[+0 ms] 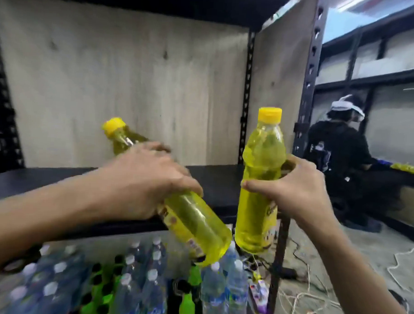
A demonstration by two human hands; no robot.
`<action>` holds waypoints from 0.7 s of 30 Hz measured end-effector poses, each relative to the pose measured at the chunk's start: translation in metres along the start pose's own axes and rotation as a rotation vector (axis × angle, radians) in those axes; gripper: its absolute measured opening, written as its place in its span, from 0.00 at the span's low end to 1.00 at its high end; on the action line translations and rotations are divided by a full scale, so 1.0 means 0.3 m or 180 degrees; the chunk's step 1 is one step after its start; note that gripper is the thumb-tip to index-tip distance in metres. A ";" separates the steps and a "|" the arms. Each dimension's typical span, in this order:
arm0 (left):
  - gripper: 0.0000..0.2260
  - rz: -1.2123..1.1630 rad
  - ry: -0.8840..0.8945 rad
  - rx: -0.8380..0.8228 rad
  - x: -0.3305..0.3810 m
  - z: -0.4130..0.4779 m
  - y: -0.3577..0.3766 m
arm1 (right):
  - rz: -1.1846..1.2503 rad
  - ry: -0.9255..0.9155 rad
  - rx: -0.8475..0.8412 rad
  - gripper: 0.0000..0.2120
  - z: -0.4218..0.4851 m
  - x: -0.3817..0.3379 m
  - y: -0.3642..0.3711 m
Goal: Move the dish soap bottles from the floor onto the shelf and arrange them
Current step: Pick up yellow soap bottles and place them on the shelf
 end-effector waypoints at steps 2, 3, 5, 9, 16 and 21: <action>0.29 0.0402 0.0046 0.0155 -0.094 0.116 0.003 | -0.0086 -0.0085 0.0128 0.26 0.112 -0.041 0.016; 0.30 0.0544 0.0071 0.0175 -0.131 0.178 0.018 | -0.0105 -0.0093 0.0187 0.27 0.168 -0.045 0.030; 0.31 0.0805 0.0138 0.0201 -0.191 0.306 0.071 | -0.0159 -0.0098 0.0339 0.26 0.281 -0.030 0.068; 0.27 0.1201 0.0107 0.0138 -0.263 0.547 0.235 | -0.0373 0.0007 0.0521 0.26 0.486 0.060 0.169; 0.23 0.1372 -0.0239 -0.0410 -0.259 0.804 0.531 | -0.0379 0.0205 0.0615 0.21 0.746 0.281 0.283; 0.24 0.1339 -0.0222 -0.0501 -0.217 0.908 0.673 | -0.0538 0.0248 0.0687 0.24 0.826 0.394 0.327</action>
Point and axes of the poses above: each hand's wrist, its own z-axis towards the middle knuckle, its own y-axis out of the palm, x = y × z, the point moved 1 cm from there along z, towards the middle knuckle, and after that the axes turned 15 degrees about z, right-handed, at the moved point
